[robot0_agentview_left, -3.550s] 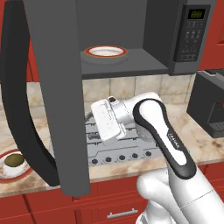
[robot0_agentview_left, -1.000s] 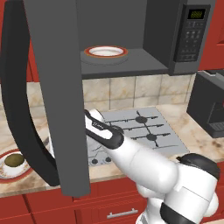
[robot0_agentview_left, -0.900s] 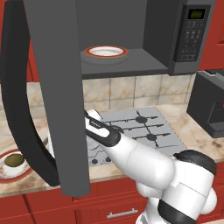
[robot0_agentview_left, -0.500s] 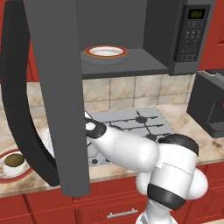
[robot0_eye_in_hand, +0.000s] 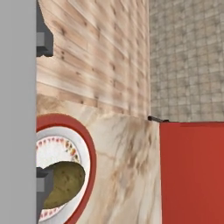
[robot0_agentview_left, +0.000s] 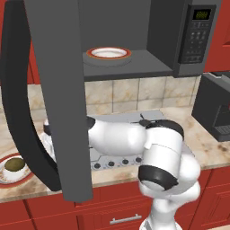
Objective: Pick the potato from the counter and place it in the microwave. Then turn on the microwave.
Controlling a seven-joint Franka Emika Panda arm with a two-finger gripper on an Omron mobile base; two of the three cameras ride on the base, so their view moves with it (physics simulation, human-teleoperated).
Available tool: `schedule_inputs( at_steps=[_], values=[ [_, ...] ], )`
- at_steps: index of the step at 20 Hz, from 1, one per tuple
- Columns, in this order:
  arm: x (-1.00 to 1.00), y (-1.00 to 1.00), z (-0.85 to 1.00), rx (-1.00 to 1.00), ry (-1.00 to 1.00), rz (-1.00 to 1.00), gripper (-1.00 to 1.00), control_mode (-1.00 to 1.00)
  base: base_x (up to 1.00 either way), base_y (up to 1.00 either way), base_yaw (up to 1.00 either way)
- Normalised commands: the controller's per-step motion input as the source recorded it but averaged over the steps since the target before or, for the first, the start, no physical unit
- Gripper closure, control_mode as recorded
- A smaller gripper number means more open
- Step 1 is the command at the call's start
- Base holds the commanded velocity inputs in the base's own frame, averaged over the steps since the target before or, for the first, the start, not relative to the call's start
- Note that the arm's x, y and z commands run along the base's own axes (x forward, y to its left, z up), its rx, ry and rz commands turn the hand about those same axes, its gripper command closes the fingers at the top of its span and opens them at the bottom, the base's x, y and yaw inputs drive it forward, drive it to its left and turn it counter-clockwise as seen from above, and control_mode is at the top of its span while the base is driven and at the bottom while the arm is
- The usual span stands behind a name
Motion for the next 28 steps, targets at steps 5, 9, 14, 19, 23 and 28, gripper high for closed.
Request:
schedule_inputs(
  at_steps=[5, 9, 14, 19, 23, 28],
  values=[
    [0.29, 0.21, -0.25, -0.03, 0.00, 0.02, -1.00, -1.00, 0.00, 0.00, 0.00],
    [0.25, 0.18, -0.27, -0.02, 0.00, 0.01, -1.00, -1.00, 0.00, 0.00, 0.00],
    [0.28, 0.17, -0.23, -0.01, 0.00, 0.02, -1.00, -1.00, 0.00, 0.00, 0.00],
    [0.24, 0.17, -0.19, -0.01, 0.00, 0.02, -1.00, -1.00, 0.00, 0.00, 0.00],
    [0.13, 0.21, -0.32, 0.00, 0.02, 0.03, -1.00, -1.00, 0.00, 0.00, 0.00],
    [0.13, 0.27, -0.33, 0.00, 0.06, 0.04, -1.00, -1.00, 0.00, 0.00, 0.00]
  ],
)
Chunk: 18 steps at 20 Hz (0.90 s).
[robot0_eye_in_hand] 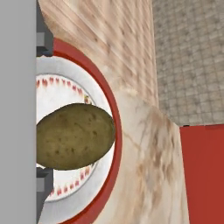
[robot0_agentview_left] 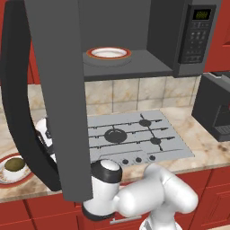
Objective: Pick the potato from the counter and place it in the microwave. Then turn on the microwave.
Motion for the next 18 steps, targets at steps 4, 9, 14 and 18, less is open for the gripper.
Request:
schedule_inputs(
  at_steps=[4, 9, 14, 18],
  values=[
    [0.10, 0.28, -0.29, 0.00, 0.09, 0.04, -1.00, -1.00, 0.00, 0.00, 0.00],
    [0.08, 0.31, -0.25, 0.00, 0.09, 0.05, -1.00, -1.00, 0.00, 0.00, 0.00],
    [0.01, 0.38, -0.23, 0.00, 0.08, 0.05, -1.00, -1.00, 0.00, 0.00, 0.00],
    [0.03, 0.44, -0.22, 0.00, 0.07, 0.05, -1.00, -1.00, 0.00, 0.00, 0.00]
  ],
)
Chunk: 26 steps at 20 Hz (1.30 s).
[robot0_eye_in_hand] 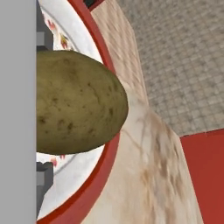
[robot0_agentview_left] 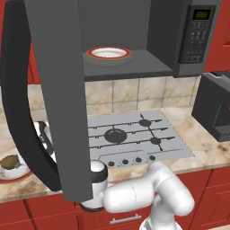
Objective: Pick the potato from the counter and place it in the microwave. Then turn on the microwave.
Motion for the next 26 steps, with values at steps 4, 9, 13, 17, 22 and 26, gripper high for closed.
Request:
schedule_inputs(
  at_steps=[4, 9, 13, 17, 22, 26],
  values=[
    [0.03, 0.45, -0.16, 0.00, 0.06, 0.04, 1.00, -1.00, 0.00, 0.00, 0.00],
    [-0.05, -0.11, 0.00, 0.00, -0.02, -0.01, 1.00, -1.00, 0.00, 0.00, 0.00],
    [-0.12, -0.72, 0.02, 0.00, -0.11, -0.12, 1.00, -1.00, 0.00, 0.00, 0.00],
    [-0.37, -0.75, 0.01, 0.00, -0.13, -0.12, 1.00, -1.00, 0.00, 0.00, 0.00],
    [-0.71, -0.70, 0.13, 0.00, -0.17, -0.12, 1.00, -1.00, 0.00, 0.00, 0.00],
    [-0.78, -0.72, 0.59, 0.02, -0.20, -0.14, 1.00, -1.00, 0.00, 0.00, 0.00]
  ],
)
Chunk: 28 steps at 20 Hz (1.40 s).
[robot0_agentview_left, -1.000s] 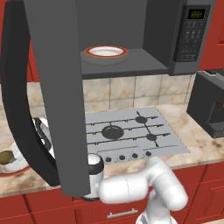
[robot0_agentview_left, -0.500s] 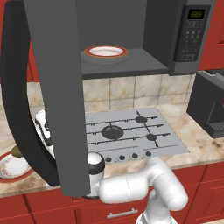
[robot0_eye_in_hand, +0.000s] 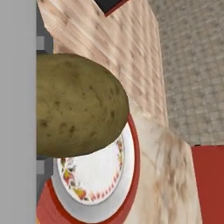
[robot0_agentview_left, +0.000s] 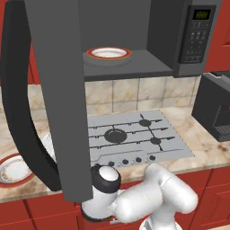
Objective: Pick the potato from the counter and place it in the microwave. Then turn on the microwave.
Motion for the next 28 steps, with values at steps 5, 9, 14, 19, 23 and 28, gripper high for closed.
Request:
schedule_inputs(
  at_steps=[5, 9, 14, 19, 23, 28],
  values=[
    [-0.68, -0.73, 0.67, 0.07, -0.16, -0.13, 1.00, -1.00, 0.00, 0.00, 0.00],
    [-0.69, -0.81, 0.50, 0.07, -0.12, -0.15, 1.00, -1.00, 0.00, 0.00, 0.00],
    [-0.61, -0.78, 0.72, 0.06, -0.11, -0.19, 1.00, -1.00, 0.00, 0.00, 0.00],
    [-0.42, -0.68, 0.93, 0.05, -0.09, -0.24, 1.00, -1.00, 0.00, 0.00, 0.00],
    [-0.25, -0.67, 0.84, 0.03, -0.02, -0.31, 1.00, -1.00, 0.00, 0.00, 0.00],
    [-0.04, -0.71, 0.86, 0.00, 0.00, -0.34, 1.00, -1.00, 0.00, 0.00, 0.00]
  ],
)
